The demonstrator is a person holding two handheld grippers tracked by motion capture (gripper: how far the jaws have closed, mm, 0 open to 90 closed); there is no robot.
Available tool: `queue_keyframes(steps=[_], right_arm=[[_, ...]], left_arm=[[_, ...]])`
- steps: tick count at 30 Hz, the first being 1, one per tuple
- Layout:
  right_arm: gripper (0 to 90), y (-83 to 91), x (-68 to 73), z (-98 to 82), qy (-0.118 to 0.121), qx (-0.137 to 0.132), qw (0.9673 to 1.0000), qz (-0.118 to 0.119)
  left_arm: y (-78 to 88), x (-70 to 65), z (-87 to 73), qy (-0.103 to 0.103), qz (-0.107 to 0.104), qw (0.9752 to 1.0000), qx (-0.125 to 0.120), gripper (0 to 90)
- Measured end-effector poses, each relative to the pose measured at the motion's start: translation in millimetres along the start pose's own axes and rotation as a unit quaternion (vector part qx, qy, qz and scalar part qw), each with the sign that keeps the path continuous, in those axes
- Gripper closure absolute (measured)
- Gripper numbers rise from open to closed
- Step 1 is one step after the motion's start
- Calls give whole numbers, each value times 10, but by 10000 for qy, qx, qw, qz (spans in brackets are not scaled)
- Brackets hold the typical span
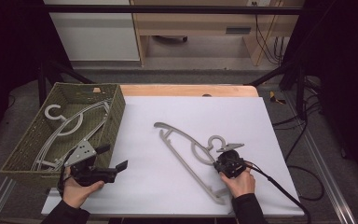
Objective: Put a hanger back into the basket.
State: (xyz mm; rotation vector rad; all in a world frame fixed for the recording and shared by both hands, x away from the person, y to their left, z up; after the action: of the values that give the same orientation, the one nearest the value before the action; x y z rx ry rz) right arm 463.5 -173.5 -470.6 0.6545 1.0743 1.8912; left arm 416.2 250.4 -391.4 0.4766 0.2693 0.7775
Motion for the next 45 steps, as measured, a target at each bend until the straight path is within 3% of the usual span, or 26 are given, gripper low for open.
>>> queue_keyframes(steps=[2, 5, 9, 10, 11, 16, 17, 19, 20, 23, 28, 32, 36, 45], right_arm=[[804, -7, -99, -8, 38, -60, 9996, 260], [790, 15, -94, -5, 91, -52, 9997, 213], [686, 118, -79, -14, -8, -147, 9995, 278], [675, 202, -93, -50, 88, -135, 9998, 119], [663, 233, -89, -70, 66, -130, 9998, 135], [632, 230, -66, -181, -67, -45, 9996, 275], [632, 204, -72, -221, -5, 39, 9999, 143], [645, 169, -40, -253, -76, 108, 9996, 256], [662, 139, -33, -264, 42, 151, 9998, 125], [693, 137, -22, -256, -53, 144, 9998, 157], [749, 126, -3, -237, 44, 246, 9997, -36], [791, 128, 33, -191, -29, 455, 9988, -160], [825, 126, -11, -167, -176, 512, 9985, -64], [828, 163, -43, -127, -145, 489, 9987, 60]], left_arm=[[-1, -4, 3, -22, 5, 10000, 13, 92], [7, -5, 7, -6, 2, 10000, -6, 92], [28, -3, 13, 1, 7, 10000, -38, 92], [28, -6, 14, 0, 2, 10000, -39, 92], [28, -6, 14, 0, 2, 10000, -39, 92], [10, -19, 12, 10, -9, 10000, -16, 92], [8, -21, 11, 2, -12, 10000, -13, 92], [1, -35, 11, -11, -16, 10000, -4, 92], [-3, -41, 12, -30, -21, 10000, 3, 92], [-5, -43, 13, -44, -23, 10000, 9, 92], [-2, -20, 5, -16, -2, 10000, 20, 92], [-7, -33, 9, -38, 5, 10000, 41, 92], [-11, -41, 12, -66, 2, 10000, 57, 92], [3, -41, 26, -65, 3, 10000, 60, 92]])
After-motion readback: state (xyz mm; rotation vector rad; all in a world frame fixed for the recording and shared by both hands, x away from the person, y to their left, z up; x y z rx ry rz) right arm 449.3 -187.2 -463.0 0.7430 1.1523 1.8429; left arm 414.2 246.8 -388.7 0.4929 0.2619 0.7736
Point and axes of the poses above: each handheld gripper's, and its own axes: y roughly backward along the jaws, z roughly out of its top, x roughly to its left, the point moved 1 cm from there along -y, roughly forward along the jaws, and after that the axes turned 6 degrees about x, right-handed, at the moved point
